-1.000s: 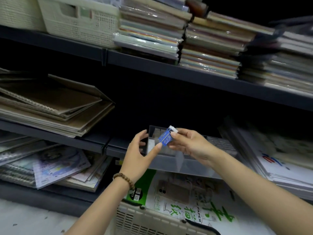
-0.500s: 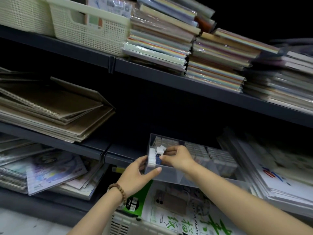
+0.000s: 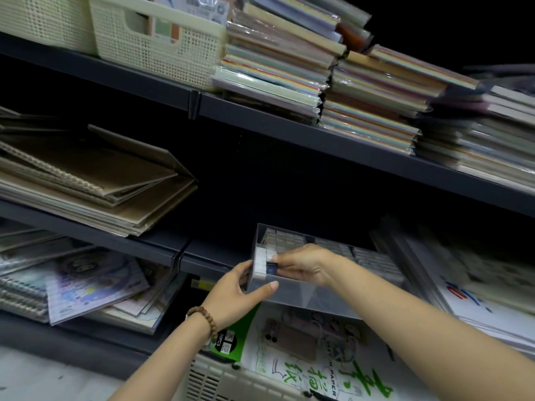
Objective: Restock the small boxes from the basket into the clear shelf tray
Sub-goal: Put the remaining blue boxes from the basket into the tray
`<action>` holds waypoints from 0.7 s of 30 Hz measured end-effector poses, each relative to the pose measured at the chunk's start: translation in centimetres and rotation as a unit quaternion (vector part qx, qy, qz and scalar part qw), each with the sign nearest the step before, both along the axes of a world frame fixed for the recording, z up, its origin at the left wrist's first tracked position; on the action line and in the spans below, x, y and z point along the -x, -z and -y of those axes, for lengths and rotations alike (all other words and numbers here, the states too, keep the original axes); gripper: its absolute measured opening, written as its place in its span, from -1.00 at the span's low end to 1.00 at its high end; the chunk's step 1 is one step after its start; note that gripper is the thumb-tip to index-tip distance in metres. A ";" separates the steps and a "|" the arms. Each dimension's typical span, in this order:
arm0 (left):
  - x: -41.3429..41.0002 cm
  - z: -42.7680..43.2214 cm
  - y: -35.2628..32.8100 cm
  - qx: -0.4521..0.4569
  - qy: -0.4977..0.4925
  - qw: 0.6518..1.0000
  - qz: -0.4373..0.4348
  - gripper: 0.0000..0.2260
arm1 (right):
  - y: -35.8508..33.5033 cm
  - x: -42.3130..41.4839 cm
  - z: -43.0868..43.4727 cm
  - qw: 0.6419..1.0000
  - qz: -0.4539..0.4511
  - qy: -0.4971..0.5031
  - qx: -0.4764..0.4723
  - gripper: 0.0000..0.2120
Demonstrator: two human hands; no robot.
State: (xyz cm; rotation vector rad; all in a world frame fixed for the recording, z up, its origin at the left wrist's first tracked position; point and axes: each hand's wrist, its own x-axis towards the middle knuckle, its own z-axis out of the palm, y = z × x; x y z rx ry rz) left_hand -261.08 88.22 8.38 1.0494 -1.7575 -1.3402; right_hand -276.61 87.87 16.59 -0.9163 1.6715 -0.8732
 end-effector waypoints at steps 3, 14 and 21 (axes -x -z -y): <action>0.0 -0.1 0.0 -0.008 0.004 1.000 -0.007 0.03 | -0.4 0.3 0.1 0.999 -0.010 -0.023 -0.025 -0.66; -0.3 -0.1 -0.1 0.001 0.008 1.000 0.011 -0.05 | 0.6 0.0 1.1 0.998 -0.037 -0.025 -0.052 -0.72; -0.5 -0.7 0.0 0.011 0.009 0.999 0.036 -0.13 | 0.5 1.1 -0.3 0.971 -0.204 -0.122 0.022 -0.61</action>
